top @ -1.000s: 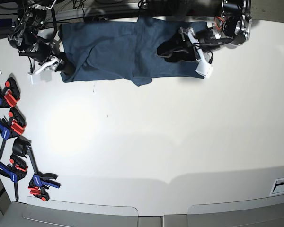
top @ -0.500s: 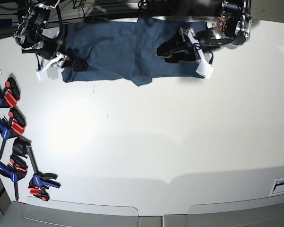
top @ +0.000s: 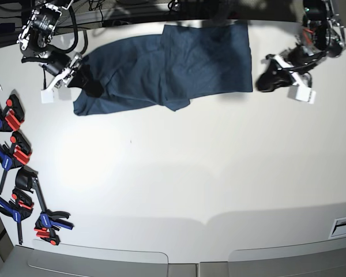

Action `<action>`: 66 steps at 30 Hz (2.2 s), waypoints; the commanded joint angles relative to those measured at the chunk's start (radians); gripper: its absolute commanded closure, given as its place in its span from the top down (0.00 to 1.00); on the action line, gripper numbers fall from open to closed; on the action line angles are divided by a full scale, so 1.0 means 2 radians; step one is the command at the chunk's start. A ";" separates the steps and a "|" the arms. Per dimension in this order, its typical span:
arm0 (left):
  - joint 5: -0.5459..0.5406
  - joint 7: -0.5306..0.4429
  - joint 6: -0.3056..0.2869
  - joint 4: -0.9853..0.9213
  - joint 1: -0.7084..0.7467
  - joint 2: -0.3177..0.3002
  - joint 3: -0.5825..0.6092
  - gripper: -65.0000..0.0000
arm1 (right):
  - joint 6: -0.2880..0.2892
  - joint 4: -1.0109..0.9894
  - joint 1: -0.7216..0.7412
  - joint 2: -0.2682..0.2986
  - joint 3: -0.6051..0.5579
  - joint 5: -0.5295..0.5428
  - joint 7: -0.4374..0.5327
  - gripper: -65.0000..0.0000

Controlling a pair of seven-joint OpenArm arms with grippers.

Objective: Fold the T-shirt properly
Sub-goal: 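Release the left gripper and lift the folded bundle with the right gripper, then fold the bundle over with the right gripper and release it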

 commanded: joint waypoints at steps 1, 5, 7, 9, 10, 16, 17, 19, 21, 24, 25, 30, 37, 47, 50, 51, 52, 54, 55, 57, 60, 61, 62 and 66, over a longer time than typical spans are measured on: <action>0.000 -0.009 -0.006 0.010 0.000 -0.008 -0.013 0.00 | 0.008 0.015 0.004 0.007 0.002 0.016 0.007 0.00; 0.014 -0.010 -0.006 0.010 0.019 -0.018 -0.045 0.00 | 0.010 0.049 0.004 -0.012 0.002 0.016 0.007 0.00; 0.014 -0.010 -0.006 0.010 0.031 -0.020 -0.046 0.00 | 0.010 0.068 0.004 -0.032 -0.002 0.016 0.007 0.00; 0.014 -0.010 -0.006 0.010 0.041 -0.019 -0.046 0.00 | 0.010 0.085 0.002 -0.055 -0.018 0.016 0.007 0.00; 0.014 -0.010 -0.006 0.010 0.044 -0.019 -0.046 0.00 | 0.010 0.091 0.003 -0.067 -0.030 0.016 0.007 0.00; 0.014 -0.011 -0.006 0.009 0.051 -0.019 -0.046 0.00 | 0.010 0.108 0.003 -0.129 -0.147 0.016 0.007 0.00; 0.014 -0.011 -0.006 0.009 0.051 -0.019 -0.046 0.00 | 0.010 0.108 0.003 -0.137 -0.167 0.016 0.007 0.00; 0.014 -0.011 -0.006 0.009 0.051 -0.019 -0.046 0.00 | 0.010 0.108 0.003 -0.151 -0.202 0.016 0.007 0.00; 0.014 -0.011 -0.006 0.009 0.053 -0.019 -0.046 0.00 | 0.010 0.108 0.004 -0.162 -0.232 0.016 0.007 0.00; 0.014 -0.011 -0.006 0.009 0.057 -0.019 -0.046 0.00 | 0.010 0.108 0.010 -0.178 -0.268 -0.043 0.007 0.00; 0.014 -0.011 -0.006 0.009 0.057 -0.019 -0.046 0.00 | 0.010 0.108 0.013 -0.184 -0.277 -0.072 0.007 0.00; 0.013 -0.012 -0.006 0.009 0.056 -0.019 -0.046 0.00 | 0.010 0.108 0.025 -0.206 -0.314 -0.201 0.055 0.00; 0.014 -0.015 -0.006 0.009 0.056 -0.019 -0.046 0.00 | 0.010 0.108 0.038 -0.217 -0.343 -0.243 0.066 0.00; 0.014 -0.019 -0.006 0.009 0.056 -0.019 -0.046 0.00 | 0.010 0.108 0.046 -0.217 -0.351 -0.244 0.064 0.25; 0.014 -0.019 -0.006 0.009 0.056 -0.019 -0.046 0.00 | 0.010 0.108 0.046 -0.217 -0.351 -0.237 0.061 0.25; 0.014 -0.019 -0.006 0.009 0.056 -0.019 -0.046 0.00 | 0.010 0.108 0.046 -0.217 -0.351 -0.228 0.058 0.25; 0.014 -0.019 -0.006 0.009 0.056 -0.019 -0.046 0.00 | 0.010 0.108 0.046 -0.217 -0.351 -0.215 0.053 0.25; 0.014 -0.019 -0.006 0.009 0.056 -0.019 -0.046 0.00 | 0.010 0.108 0.046 -0.217 -0.351 -0.180 0.039 0.25; 0.014 -0.019 -0.006 0.009 0.056 -0.019 -0.046 0.00 | 0.010 0.108 0.046 -0.217 -0.351 -0.161 0.031 0.25; 0.014 -0.021 -0.006 0.009 0.056 -0.019 -0.046 0.00 | 0.010 0.108 0.046 -0.217 -0.351 -0.122 0.015 0.25; 0.014 -0.024 -0.006 0.009 0.056 -0.019 -0.046 0.00 | 0.010 0.108 0.046 -0.217 -0.351 -0.071 0.007 0.25; 0.014 -0.025 -0.006 0.009 0.056 -0.019 -0.046 0.00 | 0.010 0.108 0.046 -0.217 -0.351 -0.055 0.007 0.25; 0.014 -0.025 -0.006 0.009 0.056 -0.019 -0.046 0.00 | 0.010 0.108 0.046 -0.217 -0.351 -0.042 0.007 0.25; 0.014 -0.025 -0.006 0.009 0.056 -0.020 -0.046 0.00 | 0.010 0.108 0.057 -0.213 -0.351 -0.030 0.007 0.25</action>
